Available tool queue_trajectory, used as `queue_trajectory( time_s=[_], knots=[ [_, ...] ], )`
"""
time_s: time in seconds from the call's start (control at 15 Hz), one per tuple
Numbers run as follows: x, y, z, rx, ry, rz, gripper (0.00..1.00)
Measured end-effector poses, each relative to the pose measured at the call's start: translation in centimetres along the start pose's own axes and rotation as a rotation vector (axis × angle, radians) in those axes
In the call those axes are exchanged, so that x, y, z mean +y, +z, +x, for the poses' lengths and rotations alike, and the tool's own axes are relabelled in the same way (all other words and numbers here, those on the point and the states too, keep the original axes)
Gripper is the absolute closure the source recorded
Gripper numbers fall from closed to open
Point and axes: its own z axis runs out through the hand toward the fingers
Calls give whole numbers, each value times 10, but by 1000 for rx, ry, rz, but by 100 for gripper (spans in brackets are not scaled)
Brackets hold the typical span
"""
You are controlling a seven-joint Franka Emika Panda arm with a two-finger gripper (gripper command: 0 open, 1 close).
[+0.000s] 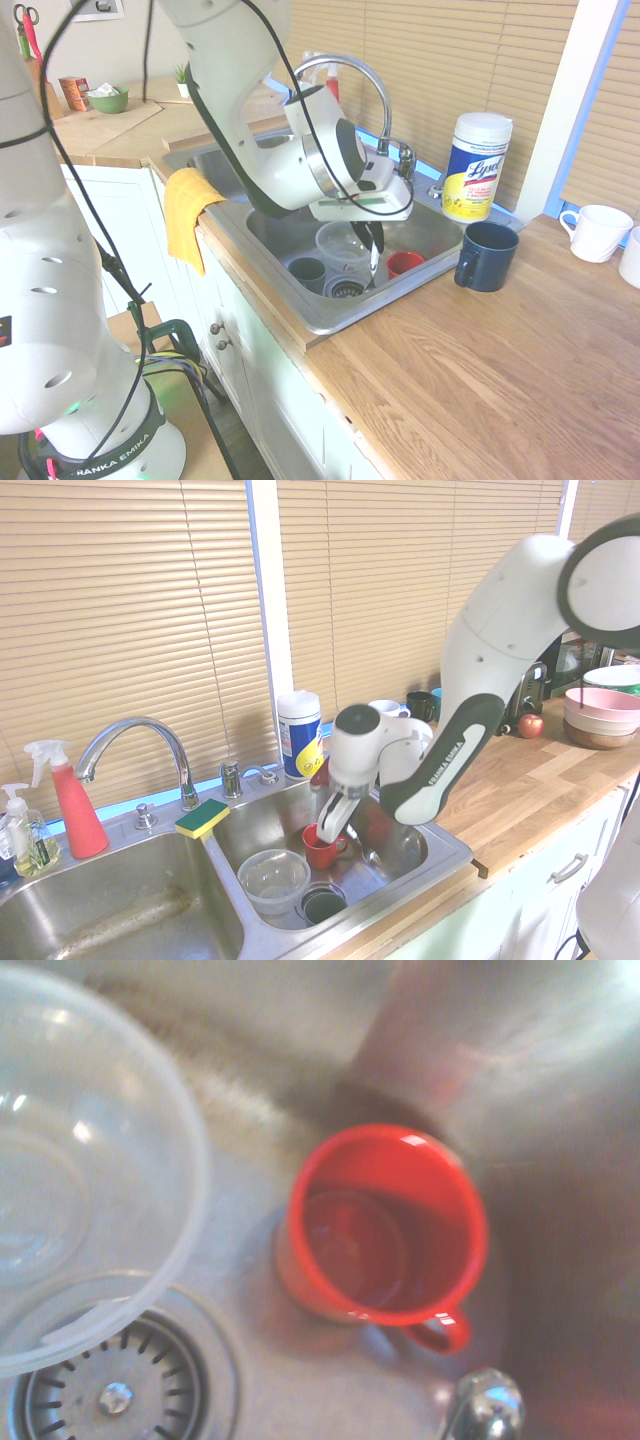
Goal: Put the spoon into the sink
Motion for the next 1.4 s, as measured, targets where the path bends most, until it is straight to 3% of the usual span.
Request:
queue_trajectory(
  time_s=[0.53, 0.6, 1.4],
  knots=[
    [-30, 70, -12, -7, -32, -103, 100],
    [-33, 75, -13, -10, -35, -108, 0],
    [-47, 84, -5, -14, -12, -130, 0]
  ],
)
